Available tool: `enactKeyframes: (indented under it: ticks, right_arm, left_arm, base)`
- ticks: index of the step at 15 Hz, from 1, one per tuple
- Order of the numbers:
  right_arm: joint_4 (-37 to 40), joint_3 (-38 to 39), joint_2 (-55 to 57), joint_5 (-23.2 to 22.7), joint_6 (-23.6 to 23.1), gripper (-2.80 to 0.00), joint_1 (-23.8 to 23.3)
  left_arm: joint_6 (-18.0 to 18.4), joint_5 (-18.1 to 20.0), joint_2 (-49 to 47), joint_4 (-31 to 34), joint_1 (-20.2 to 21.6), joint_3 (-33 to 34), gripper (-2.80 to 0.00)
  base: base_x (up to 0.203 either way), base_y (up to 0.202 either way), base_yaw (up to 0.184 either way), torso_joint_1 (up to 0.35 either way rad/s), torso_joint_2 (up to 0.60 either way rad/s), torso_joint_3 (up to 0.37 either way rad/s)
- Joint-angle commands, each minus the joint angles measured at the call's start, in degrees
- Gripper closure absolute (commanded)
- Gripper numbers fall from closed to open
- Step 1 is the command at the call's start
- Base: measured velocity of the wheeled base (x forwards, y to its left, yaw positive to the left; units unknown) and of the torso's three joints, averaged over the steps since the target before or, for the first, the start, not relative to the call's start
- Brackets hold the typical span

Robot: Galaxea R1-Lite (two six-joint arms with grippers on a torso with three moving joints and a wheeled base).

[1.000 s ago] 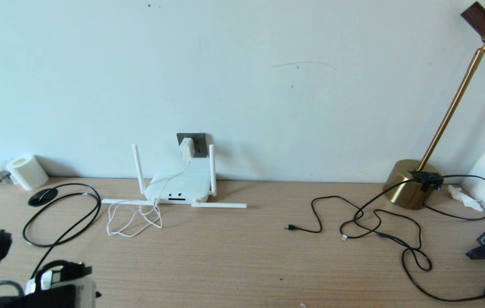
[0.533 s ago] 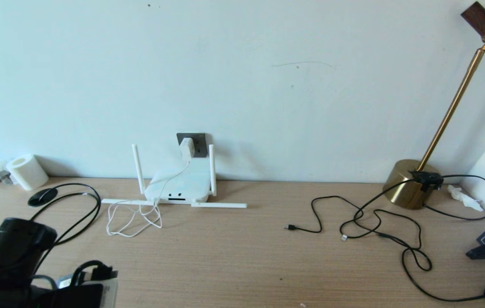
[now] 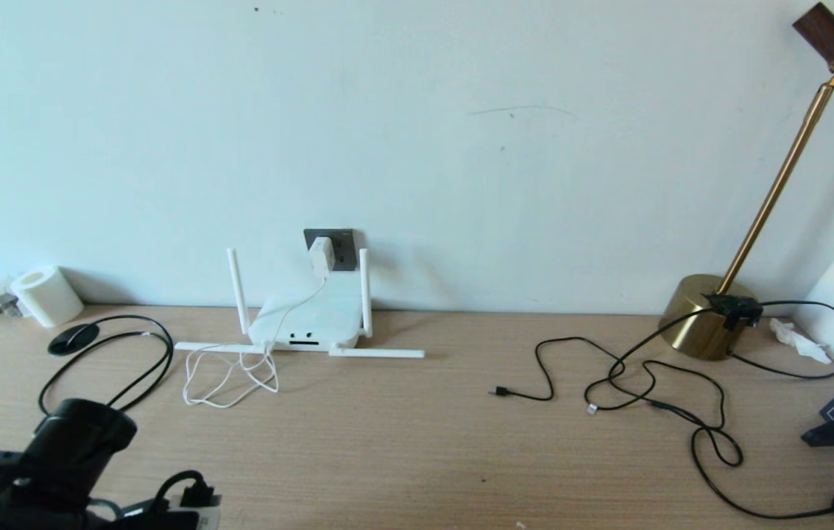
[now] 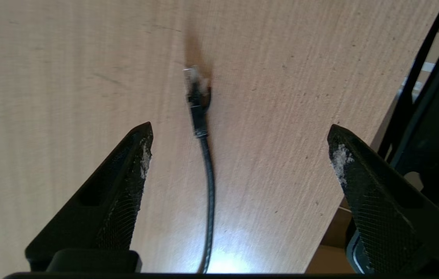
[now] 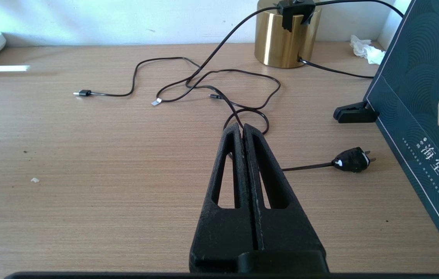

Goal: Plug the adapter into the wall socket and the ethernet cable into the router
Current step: Pick up cable

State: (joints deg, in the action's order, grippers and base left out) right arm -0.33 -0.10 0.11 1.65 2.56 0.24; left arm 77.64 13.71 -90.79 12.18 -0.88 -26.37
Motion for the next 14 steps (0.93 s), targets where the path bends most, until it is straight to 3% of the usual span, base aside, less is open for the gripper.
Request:
enactKeyframes:
  ticks: [1, 3, 7, 14]
  right_arm:
    - [0.0, 0.0, 0.0, 0.0, 0.0, 0.00, 0.0]
    - [0.0, 0.0, 0.0, 0.0, 0.0, 0.00, 0.0]
    - [0.0, 0.0, 0.0, 0.0, 0.0, 0.00, 0.0]
    - [0.0, 0.0, 0.0, 0.0, 0.0, 0.00, 0.0]
  left_arm:
    - [0.4, 0.1, -3.6, 0.0, 0.0, 0.2, -2.80]
    - [0.5, 0.0, -5.0, -0.3, 0.0, -0.1, -2.80]
    - [0.8, -0.2, -9.1, -8.0, 0.0, 2.2, -2.80]
    - [0.8, -0.4, -9.6, -8.1, 0.0, 2.5, -2.80]
  base:
    - [0.000, 0.000, 0.000, 0.000, 0.00, 0.000]
    - [0.000, 0.000, 0.000, 0.000, 0.00, 0.000]
    - [0.000, 0.000, 0.000, 0.000, 0.00, 0.000]
    - [0.000, 0.000, 0.000, 0.000, 0.00, 0.000]
